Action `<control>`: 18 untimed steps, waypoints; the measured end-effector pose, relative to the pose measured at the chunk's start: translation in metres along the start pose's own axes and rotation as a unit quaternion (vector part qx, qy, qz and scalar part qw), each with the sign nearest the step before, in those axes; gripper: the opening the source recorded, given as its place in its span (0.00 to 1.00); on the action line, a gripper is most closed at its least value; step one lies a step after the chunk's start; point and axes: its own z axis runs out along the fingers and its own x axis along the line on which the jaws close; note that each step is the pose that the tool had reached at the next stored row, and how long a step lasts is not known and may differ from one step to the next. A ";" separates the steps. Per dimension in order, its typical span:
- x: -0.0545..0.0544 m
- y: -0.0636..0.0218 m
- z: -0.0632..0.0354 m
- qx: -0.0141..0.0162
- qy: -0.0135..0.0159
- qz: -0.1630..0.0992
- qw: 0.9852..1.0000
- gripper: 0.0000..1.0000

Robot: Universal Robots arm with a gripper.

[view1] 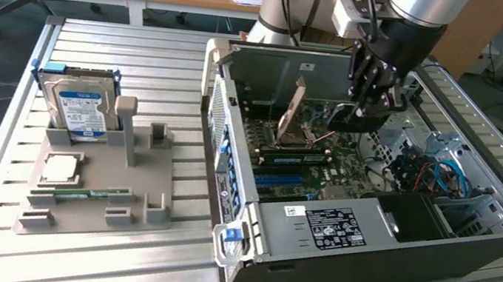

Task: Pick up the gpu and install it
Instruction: 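Insert the gpu into the slot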

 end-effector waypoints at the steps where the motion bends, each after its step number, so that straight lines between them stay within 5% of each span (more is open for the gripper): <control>1: 0.000 0.0000 0.0006 0.000 0.000 0.000 1.000 0.27; 18: 0.001 0.0027 0.0082 0.000 0.000 0.000 1.000 0.27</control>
